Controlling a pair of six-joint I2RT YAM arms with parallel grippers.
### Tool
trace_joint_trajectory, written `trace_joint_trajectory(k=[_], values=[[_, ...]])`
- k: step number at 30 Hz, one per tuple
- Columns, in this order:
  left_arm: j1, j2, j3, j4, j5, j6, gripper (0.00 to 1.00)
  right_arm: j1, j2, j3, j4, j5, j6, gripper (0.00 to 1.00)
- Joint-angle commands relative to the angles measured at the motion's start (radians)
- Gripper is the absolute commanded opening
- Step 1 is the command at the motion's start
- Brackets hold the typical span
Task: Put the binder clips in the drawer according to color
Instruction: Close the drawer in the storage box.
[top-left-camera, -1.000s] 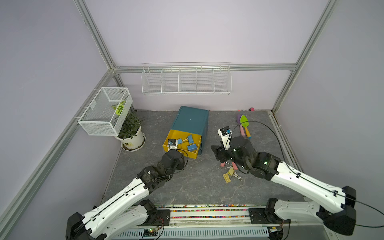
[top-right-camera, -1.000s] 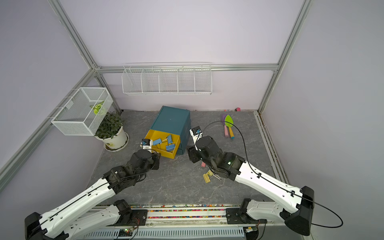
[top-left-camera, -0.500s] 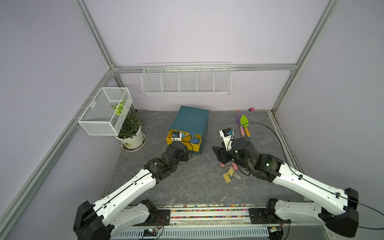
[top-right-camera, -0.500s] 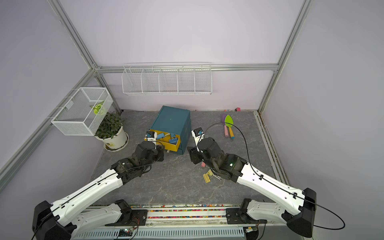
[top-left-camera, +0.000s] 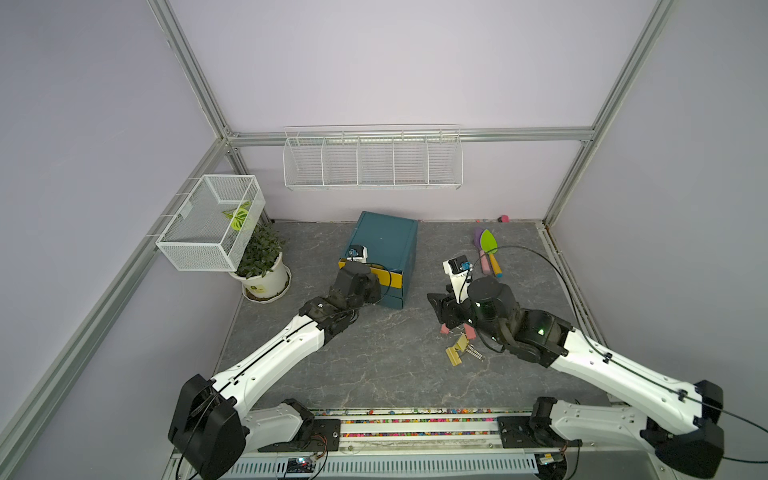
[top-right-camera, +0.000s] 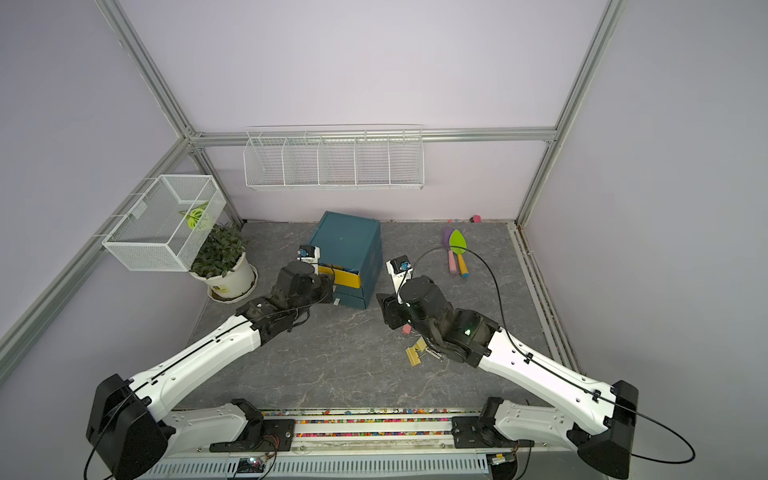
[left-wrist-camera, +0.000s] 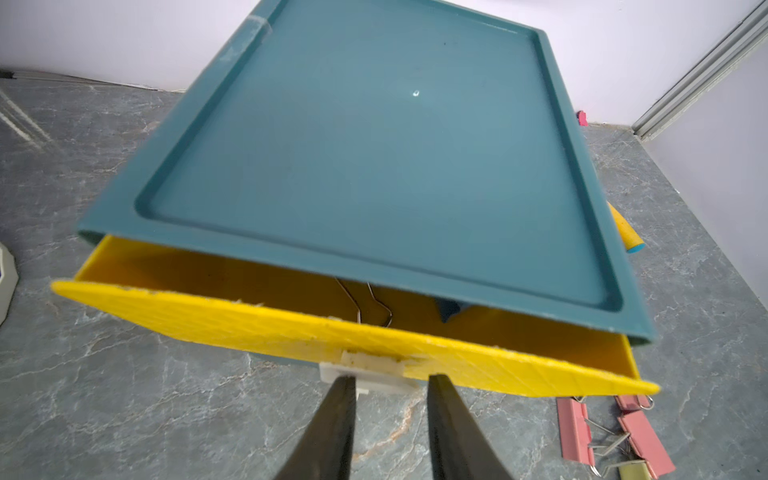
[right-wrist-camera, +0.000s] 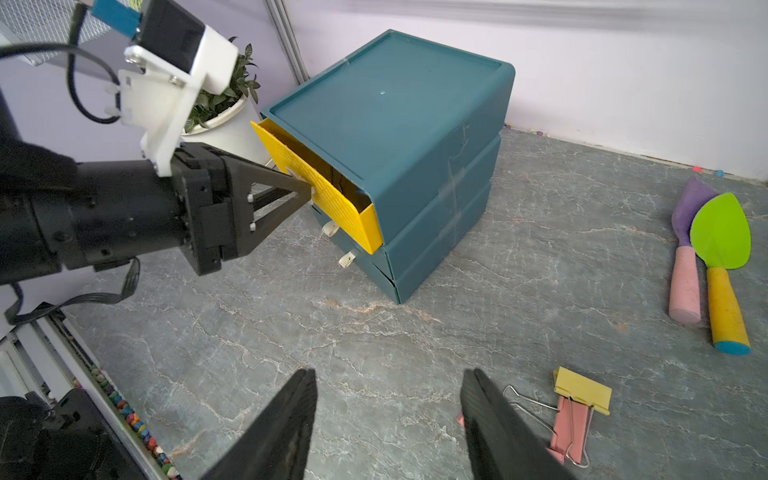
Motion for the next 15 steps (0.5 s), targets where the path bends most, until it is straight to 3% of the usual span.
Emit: trace_joint_trajectory(k=[1,12,15], values=[[0.008,0.029,0.045,0.038,0.032,0.027,0.35,-0.006,-0.015,-0.019,-0.014,0.005,0.014,0.62],[0.016,0.051,0.06,0.043,0.043,0.008,0.35,-0.005,-0.018,-0.028,-0.018,0.015,0.018,0.62],[0.016,0.018,0.029,0.029,0.043,-0.028,0.42,-0.005,-0.024,-0.035,-0.021,0.026,0.019,0.62]])
